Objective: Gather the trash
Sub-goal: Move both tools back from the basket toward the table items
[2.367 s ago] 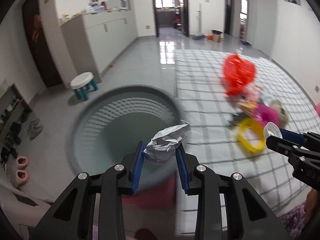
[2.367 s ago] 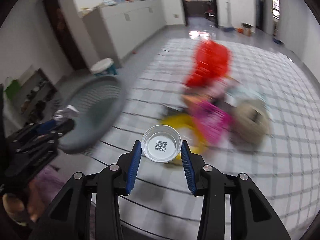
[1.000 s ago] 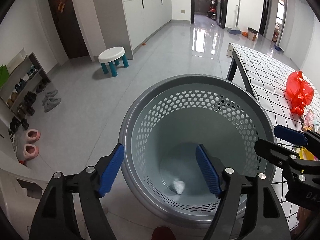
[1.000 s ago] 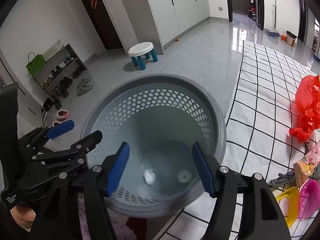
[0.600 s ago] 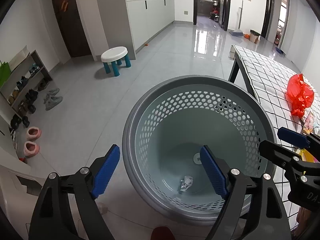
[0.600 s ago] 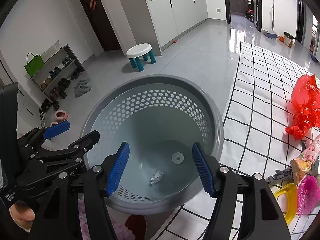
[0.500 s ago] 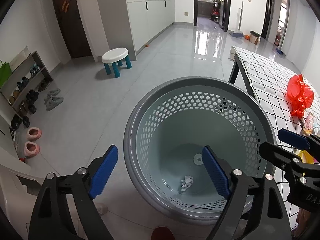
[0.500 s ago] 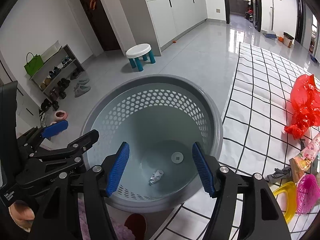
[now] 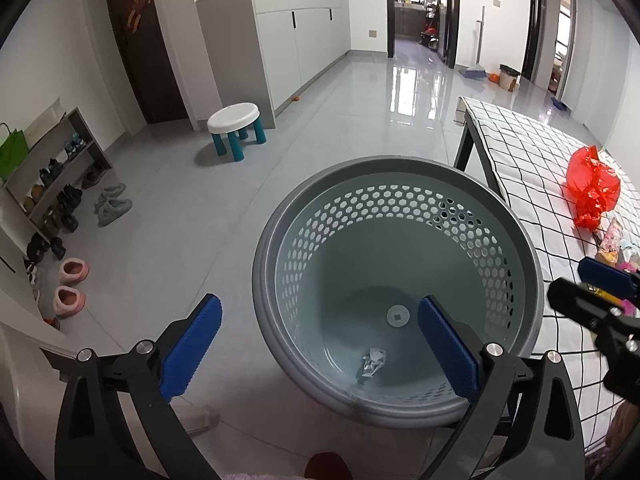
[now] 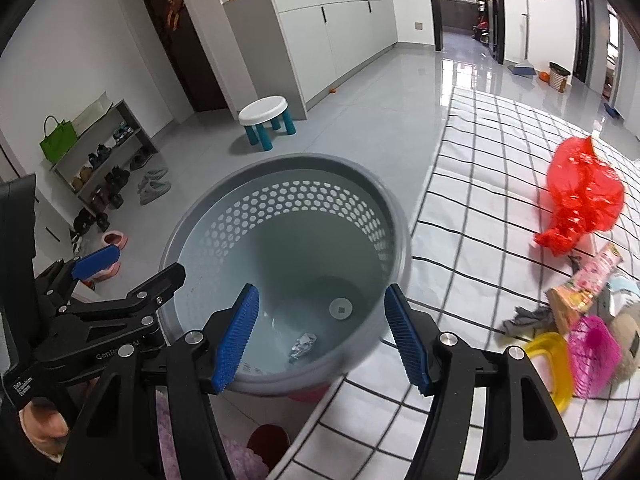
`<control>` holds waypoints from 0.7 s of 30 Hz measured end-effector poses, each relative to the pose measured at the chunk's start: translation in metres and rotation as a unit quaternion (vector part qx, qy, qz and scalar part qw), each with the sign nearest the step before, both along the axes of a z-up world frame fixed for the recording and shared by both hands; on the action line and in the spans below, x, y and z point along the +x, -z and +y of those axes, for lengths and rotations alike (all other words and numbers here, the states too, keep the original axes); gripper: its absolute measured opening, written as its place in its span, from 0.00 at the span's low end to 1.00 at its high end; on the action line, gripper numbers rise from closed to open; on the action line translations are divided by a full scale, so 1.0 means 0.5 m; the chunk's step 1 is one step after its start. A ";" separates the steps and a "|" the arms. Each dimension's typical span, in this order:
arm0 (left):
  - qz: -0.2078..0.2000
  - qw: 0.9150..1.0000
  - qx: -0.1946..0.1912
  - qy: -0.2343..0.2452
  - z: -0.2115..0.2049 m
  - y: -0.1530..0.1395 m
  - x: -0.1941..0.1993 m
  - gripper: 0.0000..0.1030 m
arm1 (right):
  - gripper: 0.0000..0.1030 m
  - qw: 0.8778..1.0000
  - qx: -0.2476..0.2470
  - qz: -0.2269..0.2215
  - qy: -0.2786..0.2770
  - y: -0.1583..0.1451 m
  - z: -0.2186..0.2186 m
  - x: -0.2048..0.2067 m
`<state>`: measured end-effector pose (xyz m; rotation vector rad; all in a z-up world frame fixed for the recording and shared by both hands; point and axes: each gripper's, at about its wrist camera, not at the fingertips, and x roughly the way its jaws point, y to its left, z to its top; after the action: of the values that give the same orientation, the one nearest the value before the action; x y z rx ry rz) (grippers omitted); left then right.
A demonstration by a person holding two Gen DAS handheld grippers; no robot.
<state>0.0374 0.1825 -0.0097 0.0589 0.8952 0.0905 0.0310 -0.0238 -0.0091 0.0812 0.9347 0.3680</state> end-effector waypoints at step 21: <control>0.011 0.999 -0.012 0.049 -0.128 -0.024 -0.076 0.94 | 0.61 0.996 -0.007 -0.012 0.086 -0.027 -0.175 -0.123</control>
<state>-0.0006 0.1183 0.0022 0.0826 0.9141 -0.0126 -0.0304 -0.1113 0.0041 0.1434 0.8982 0.2037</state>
